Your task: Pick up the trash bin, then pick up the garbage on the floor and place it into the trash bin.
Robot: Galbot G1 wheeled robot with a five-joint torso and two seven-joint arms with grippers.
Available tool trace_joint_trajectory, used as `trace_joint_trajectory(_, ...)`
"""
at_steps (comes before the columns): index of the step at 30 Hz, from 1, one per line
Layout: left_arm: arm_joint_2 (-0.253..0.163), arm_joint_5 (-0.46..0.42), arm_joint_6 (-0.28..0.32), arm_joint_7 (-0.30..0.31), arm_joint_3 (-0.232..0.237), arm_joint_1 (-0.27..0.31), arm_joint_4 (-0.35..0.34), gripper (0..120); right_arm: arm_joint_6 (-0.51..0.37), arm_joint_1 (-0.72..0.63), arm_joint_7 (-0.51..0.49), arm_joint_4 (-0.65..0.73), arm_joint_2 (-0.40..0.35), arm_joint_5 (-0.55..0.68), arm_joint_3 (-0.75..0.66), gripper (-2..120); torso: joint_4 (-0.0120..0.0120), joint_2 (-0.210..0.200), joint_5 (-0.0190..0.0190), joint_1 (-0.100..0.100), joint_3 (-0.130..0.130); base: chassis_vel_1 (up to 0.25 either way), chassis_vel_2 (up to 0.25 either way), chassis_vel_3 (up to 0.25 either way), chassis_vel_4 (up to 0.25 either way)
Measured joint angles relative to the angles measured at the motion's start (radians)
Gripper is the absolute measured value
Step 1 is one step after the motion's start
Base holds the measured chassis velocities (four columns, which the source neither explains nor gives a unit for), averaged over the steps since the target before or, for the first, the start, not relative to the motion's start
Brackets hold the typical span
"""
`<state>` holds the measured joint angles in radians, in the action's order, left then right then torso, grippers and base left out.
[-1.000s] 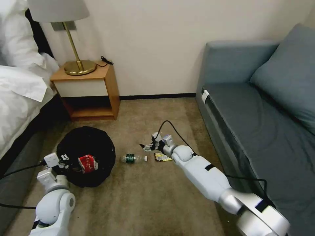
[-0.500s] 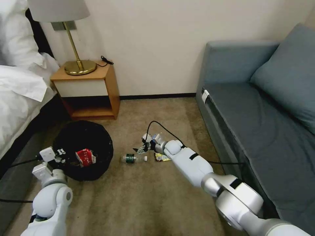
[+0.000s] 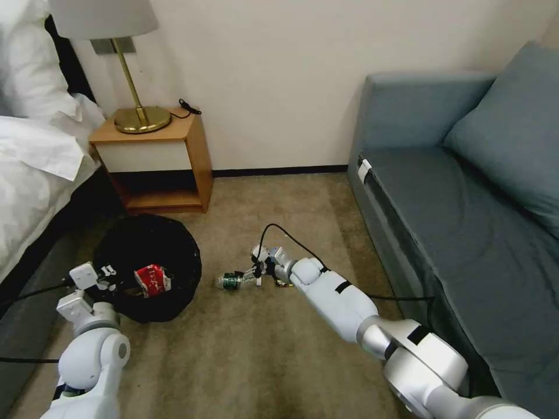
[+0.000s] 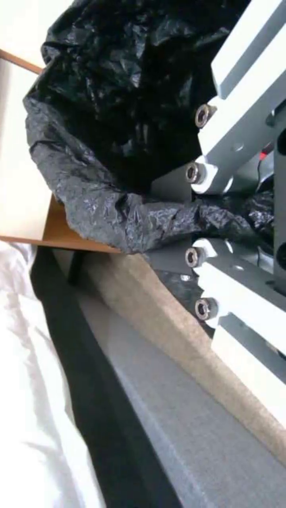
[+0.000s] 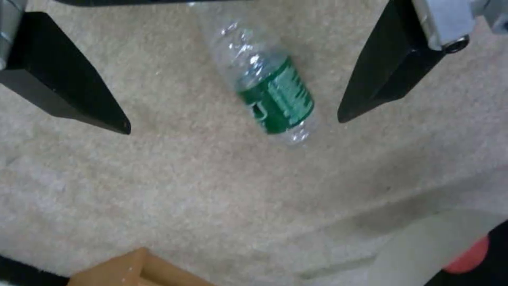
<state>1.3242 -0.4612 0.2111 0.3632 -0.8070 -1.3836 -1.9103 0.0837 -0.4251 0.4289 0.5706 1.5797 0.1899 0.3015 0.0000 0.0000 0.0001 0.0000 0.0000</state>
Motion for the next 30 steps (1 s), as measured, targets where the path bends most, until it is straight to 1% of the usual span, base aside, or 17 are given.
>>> trace_joint_trajectory(9, 0.006, 0.006, -0.011, -0.005, 0.003, 0.000, 0.018, 5, 0.000, -0.008, -0.001, 0.009, -0.008, 0.002, 0.000, 100, 0.0000, 0.000, -0.0001, 0.000, 0.000, 0.000, 0.000, 0.000, 0.000)
trace_joint_trajectory(16, -0.003, 0.002, -0.013, -0.009, 0.004, 0.006, 0.033, 5, 0.004, -0.008, 0.004, 0.000, -0.003, 0.002, -0.002, 100, 0.0000, 0.000, -0.0001, 0.000, 0.000, 0.000, 0.000, 0.000, 0.000)
trace_joint_trajectory(30, -0.007, -0.002, -0.015, -0.011, 0.012, 0.026, 0.065, 5, 0.014, -0.001, 0.027, -0.021, 0.001, 0.002, -0.012, 100, 0.0000, 0.000, -0.0001, 0.000, 0.000, 0.000, 0.000, 0.000, 0.000)
